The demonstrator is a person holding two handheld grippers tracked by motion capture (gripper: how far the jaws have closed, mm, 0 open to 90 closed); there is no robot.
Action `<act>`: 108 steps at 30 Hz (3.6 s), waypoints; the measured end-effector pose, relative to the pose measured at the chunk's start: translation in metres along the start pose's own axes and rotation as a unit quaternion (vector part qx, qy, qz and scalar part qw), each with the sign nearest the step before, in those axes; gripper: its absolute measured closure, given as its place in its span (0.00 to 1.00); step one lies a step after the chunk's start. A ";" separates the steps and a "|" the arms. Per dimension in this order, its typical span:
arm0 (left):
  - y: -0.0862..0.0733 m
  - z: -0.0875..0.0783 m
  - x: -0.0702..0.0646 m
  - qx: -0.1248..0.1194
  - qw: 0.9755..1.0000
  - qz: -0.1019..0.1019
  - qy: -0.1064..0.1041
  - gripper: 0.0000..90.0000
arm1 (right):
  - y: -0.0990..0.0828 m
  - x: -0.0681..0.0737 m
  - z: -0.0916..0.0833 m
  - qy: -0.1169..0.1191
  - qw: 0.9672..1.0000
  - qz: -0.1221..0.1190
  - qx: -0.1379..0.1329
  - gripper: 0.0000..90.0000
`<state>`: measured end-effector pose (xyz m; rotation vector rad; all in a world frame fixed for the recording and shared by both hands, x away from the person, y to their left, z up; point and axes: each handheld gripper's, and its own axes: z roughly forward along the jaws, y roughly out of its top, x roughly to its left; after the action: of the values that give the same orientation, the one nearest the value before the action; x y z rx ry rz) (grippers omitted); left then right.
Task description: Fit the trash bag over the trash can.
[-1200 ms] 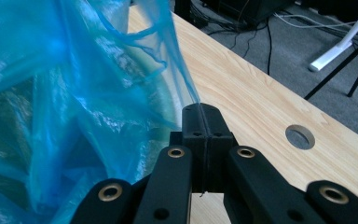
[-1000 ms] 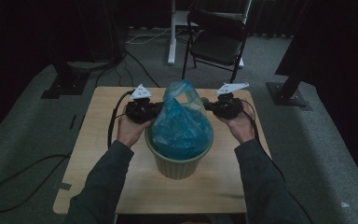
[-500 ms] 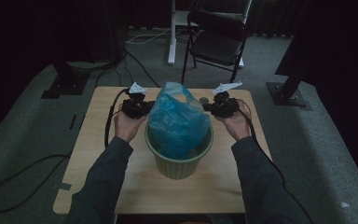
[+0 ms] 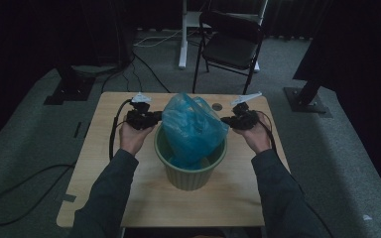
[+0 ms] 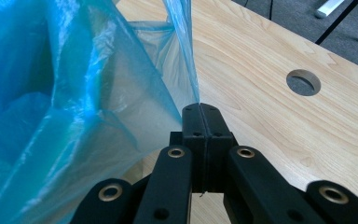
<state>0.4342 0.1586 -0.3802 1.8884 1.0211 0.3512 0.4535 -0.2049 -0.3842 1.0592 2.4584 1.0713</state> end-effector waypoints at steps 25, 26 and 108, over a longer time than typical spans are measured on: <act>-0.002 -0.016 -0.014 -0.020 0.998 0.021 -0.058 0.99 | -0.002 -0.002 -0.008 0.002 1.000 0.002 -0.013 1.00; -0.001 -0.018 -0.013 -0.024 0.998 0.018 -0.052 0.99 | -0.003 -0.002 -0.009 0.002 1.000 0.003 -0.014 1.00; -0.058 -0.070 -0.013 -0.036 0.996 -0.010 -0.080 0.99 | -0.036 0.028 -0.063 0.152 0.986 0.009 -0.072 1.00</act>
<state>0.3549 0.2033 -0.3895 1.8092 0.9084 0.2192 0.3841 -0.2347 -0.3649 0.9341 2.5509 1.4896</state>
